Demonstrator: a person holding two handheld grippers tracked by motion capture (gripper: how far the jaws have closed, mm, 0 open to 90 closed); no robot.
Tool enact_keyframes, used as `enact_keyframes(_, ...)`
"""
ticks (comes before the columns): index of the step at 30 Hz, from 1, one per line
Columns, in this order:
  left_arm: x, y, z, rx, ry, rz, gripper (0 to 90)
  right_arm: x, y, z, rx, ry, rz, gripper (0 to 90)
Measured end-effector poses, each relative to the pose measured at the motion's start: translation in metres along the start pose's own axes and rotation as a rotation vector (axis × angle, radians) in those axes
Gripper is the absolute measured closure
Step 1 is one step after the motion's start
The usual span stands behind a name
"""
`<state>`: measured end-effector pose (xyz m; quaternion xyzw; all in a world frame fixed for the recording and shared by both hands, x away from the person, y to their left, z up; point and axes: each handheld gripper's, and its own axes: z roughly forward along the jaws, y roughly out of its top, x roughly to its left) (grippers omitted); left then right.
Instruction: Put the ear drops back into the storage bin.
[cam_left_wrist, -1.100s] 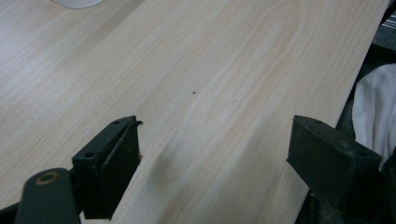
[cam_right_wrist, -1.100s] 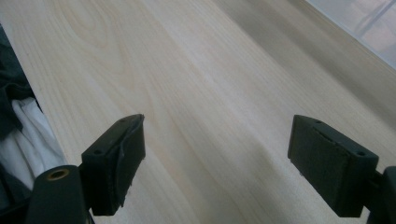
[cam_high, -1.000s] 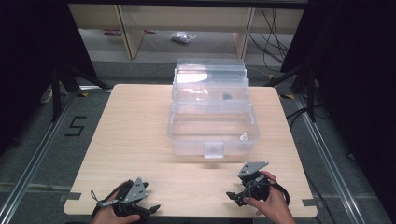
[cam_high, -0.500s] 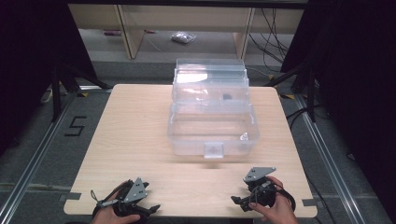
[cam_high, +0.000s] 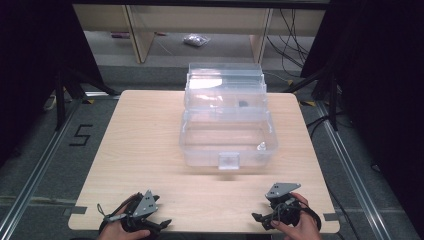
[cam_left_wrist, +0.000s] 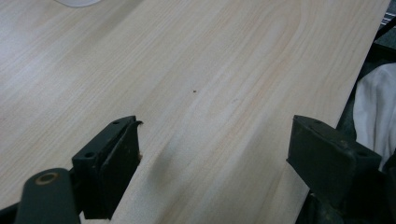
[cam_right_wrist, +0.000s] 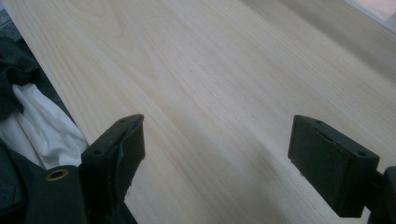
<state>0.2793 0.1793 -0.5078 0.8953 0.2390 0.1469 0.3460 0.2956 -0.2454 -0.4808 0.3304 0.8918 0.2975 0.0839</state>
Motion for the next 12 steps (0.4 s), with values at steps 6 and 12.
enact_keyframes(6,-0.0001,0.0,0.0001,0.001,0.001,0.002,16.4,-0.0026,-0.0024,-0.0004,-0.011,-0.01,0.001,19.6)
enact_keyframes(12,-0.0003,0.0,-0.0006,0.001,-0.003,0.001,16.4,-0.0038,-0.003,-0.0004,-0.018,-0.012,0.019,19.7)
